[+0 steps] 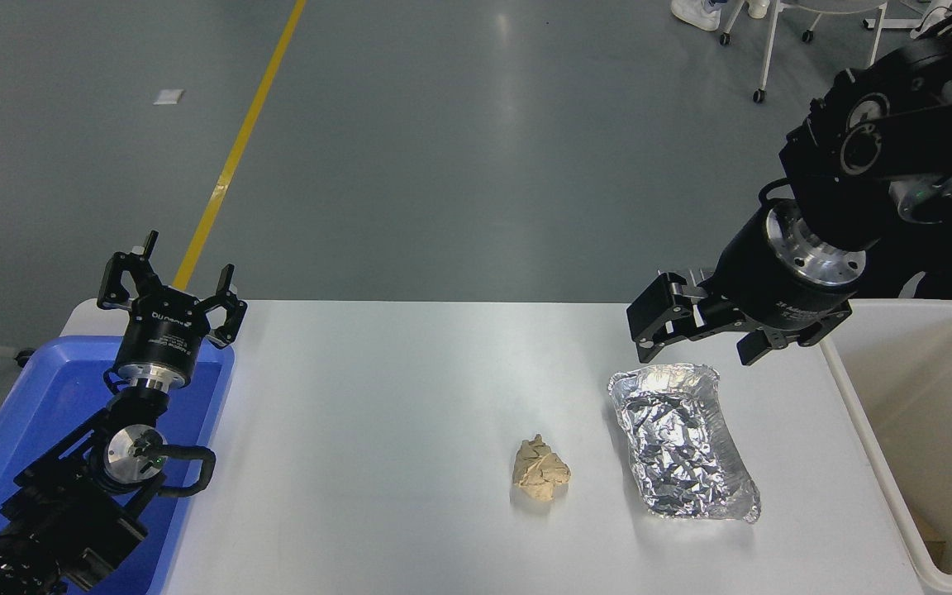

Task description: Pick up foil plate and place in dustbin

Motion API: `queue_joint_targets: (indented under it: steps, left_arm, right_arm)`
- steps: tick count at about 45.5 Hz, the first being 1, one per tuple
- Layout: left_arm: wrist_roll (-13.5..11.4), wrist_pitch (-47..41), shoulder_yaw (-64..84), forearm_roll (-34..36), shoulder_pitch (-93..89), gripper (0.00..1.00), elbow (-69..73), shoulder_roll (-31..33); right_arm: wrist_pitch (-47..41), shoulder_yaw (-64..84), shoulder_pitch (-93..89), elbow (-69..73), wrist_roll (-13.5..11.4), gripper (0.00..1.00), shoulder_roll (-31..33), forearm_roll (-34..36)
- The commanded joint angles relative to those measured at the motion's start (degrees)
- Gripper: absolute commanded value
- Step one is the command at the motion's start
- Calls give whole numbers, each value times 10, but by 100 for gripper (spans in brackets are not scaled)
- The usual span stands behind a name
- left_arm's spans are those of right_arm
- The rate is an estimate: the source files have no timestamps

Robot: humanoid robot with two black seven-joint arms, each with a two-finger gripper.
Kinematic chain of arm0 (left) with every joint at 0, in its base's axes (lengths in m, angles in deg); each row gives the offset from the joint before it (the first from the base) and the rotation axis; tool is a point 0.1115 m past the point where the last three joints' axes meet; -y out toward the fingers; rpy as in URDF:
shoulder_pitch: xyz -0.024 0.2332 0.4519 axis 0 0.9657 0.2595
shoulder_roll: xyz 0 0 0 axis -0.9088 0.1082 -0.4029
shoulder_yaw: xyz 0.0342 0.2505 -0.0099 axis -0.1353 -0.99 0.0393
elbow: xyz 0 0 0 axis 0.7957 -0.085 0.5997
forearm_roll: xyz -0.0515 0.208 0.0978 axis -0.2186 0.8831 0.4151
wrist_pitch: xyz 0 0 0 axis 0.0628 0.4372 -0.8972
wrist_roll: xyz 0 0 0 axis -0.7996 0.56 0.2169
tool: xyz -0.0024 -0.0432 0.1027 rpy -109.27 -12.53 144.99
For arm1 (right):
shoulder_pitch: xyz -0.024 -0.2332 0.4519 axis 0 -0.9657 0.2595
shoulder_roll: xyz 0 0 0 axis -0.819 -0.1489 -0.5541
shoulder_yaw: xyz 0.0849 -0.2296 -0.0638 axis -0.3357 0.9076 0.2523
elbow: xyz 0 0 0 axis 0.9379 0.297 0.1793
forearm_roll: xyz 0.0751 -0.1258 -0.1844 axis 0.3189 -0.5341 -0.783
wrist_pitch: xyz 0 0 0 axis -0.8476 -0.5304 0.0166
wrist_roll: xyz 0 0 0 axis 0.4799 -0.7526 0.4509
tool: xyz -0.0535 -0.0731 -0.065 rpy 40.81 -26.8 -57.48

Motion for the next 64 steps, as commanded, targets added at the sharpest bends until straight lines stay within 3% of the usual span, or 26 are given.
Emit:
queue_joint_targets:
  steps: [1, 47, 58, 64]
  left_arm:
    - [0, 0, 0, 0, 0, 98, 0, 0]
    - [0, 0, 0, 0, 0, 98, 0, 0]
    - [0, 0, 0, 0, 0, 98, 0, 0]
    - [0, 1, 0, 0, 0, 98, 0, 0]
  right_arm:
    - [-1, 0, 2, 0, 0, 100, -3, 1]
    - [1, -5, -9, -7, 1, 100, -40, 2]
    - [1, -5, -21, -13, 1, 100, -39, 1]
    - [0, -10, -45, -21, 1, 100, -9, -7]
